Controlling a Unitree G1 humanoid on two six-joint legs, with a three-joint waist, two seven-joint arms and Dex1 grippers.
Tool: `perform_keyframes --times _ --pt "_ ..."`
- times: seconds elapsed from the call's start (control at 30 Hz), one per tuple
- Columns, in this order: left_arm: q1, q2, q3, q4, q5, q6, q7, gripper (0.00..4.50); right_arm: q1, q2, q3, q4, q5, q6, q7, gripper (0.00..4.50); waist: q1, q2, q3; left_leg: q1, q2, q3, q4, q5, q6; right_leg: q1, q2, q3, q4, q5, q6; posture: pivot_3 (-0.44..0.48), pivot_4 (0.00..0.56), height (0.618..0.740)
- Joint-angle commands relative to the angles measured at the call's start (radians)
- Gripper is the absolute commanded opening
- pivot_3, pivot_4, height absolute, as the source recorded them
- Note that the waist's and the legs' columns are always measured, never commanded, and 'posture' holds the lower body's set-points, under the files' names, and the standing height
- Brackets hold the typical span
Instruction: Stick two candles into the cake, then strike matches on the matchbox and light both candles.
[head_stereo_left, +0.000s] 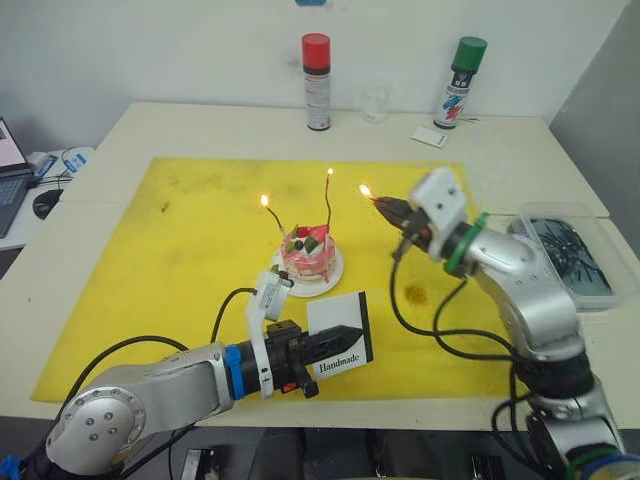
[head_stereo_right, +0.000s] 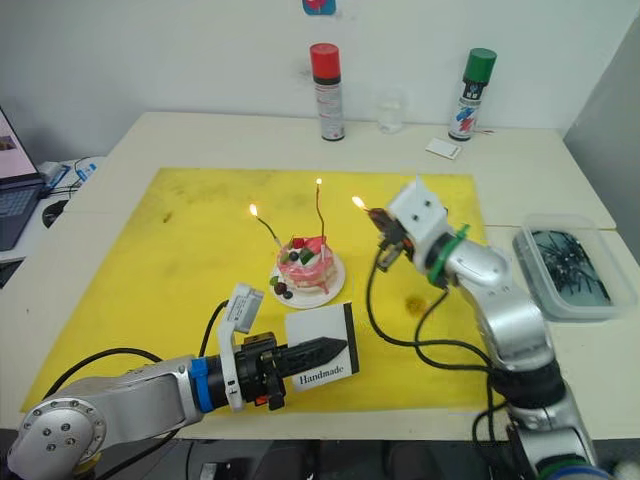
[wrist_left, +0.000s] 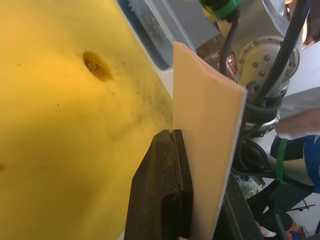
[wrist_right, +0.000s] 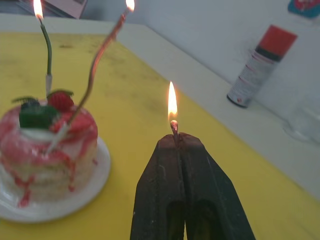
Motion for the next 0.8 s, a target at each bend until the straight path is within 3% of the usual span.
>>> perform_keyframes --times 0.03,0.23,0.53,0.63,0.8 --pt "0.000 -0.013 -0.004 -0.028 0.024 -0.010 -0.017 0.00 0.123 -0.051 -0.184 -0.061 0.020 0.003 -0.038 0.03 0.002 0.000 0.000 0.000 0.000 0.000 0.000 0.000 0.000 0.000 0.000 0.000 0.000 0.000 0.000 0.000 0.150 0.740" --pt "0.009 -0.029 -0.006 -0.018 0.060 -0.005 -0.047 0.00 0.174 -0.099 -0.468 0.068 -0.025 0.053 -0.230 0.03 -0.008 0.000 0.000 0.001 -0.001 0.002 -0.001 0.000 0.000 0.000 0.000 0.002 0.000 -0.002 0.002 0.000 0.150 0.740" --pt "-0.010 -0.039 -0.011 -0.003 0.090 0.001 -0.076 0.00 0.108 -0.167 -0.504 0.336 -0.066 0.133 -0.346 0.03 -0.008 0.001 0.000 0.001 -0.001 0.003 -0.001 0.000 0.000 0.000 0.001 0.003 0.001 -0.002 0.004 0.000 0.150 0.740" --pt "-0.003 -0.041 -0.009 -0.009 0.096 -0.002 -0.075 0.00 0.093 -0.169 -0.500 0.354 -0.065 0.125 -0.360 0.64 -0.008 0.001 0.000 0.001 -0.001 0.003 -0.002 0.000 0.000 -0.001 0.001 0.003 0.001 -0.002 0.003 0.000 0.150 0.740" --pt "0.012 -0.044 -0.005 -0.020 0.097 -0.010 -0.066 0.00 0.089 -0.171 -0.493 0.353 -0.074 0.108 -0.384 2.33 -0.007 0.001 0.000 0.001 -0.001 0.002 -0.003 0.000 0.000 -0.001 0.001 0.002 0.001 -0.002 0.003 0.000 0.150 0.740"
